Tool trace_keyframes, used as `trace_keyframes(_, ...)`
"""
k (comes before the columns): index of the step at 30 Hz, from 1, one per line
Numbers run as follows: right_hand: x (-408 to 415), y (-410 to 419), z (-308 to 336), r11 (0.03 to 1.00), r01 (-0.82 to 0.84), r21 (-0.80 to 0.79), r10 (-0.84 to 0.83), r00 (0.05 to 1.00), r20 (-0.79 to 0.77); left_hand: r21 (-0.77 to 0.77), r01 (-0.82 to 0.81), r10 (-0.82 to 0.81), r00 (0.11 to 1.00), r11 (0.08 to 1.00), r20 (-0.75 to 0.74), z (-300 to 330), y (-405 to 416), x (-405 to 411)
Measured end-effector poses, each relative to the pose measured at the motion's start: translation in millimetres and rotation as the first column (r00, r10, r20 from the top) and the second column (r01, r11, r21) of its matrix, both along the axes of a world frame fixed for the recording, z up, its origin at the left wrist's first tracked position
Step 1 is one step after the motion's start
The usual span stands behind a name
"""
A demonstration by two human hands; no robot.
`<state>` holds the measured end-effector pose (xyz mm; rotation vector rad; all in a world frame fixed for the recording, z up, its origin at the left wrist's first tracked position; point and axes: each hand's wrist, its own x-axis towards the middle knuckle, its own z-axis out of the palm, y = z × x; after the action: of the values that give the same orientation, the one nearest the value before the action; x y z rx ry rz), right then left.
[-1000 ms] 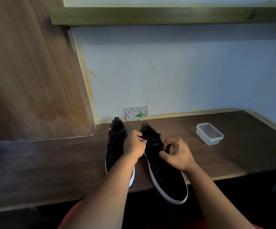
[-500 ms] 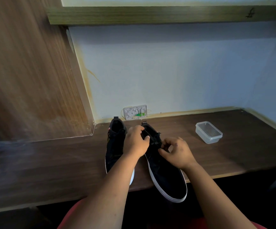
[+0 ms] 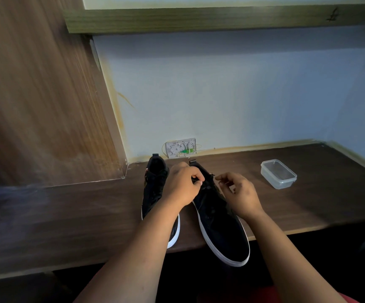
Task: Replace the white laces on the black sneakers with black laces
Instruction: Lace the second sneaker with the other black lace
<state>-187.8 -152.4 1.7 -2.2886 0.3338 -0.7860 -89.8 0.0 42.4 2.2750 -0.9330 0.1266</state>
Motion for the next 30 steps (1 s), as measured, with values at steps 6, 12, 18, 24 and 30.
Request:
trace_keyframes(6,4,5,-6,0.993,-0.085,-0.085,0.079,0.995,-0.065,0.138,0.070,-0.075,0.997,0.988,0.026,-3,3,-3)
trace_keyframes(12,5,8,-8,0.991,-0.089,-0.103,0.082,0.995,-0.064,0.115,0.063,-0.068,0.997,0.991,0.041,-12,-1,-4)
trace_keyframes(18,8,8,-11,0.991,-0.073,-0.113,0.067,0.996,-0.059,0.115,0.116,-0.119,0.992,0.987,0.027,-16,0,-1)
trace_keyframes(24,13,8,-18,0.989,-0.107,-0.098,0.087,0.978,-0.191,0.169,0.152,-0.171,0.979,0.974,0.108,-17,-4,-2)
trace_keyframes(30,15,6,-21,0.990,-0.117,-0.076,0.094,0.962,-0.257,0.224,0.211,-0.208,0.977,0.951,-0.036,-16,-7,-3)
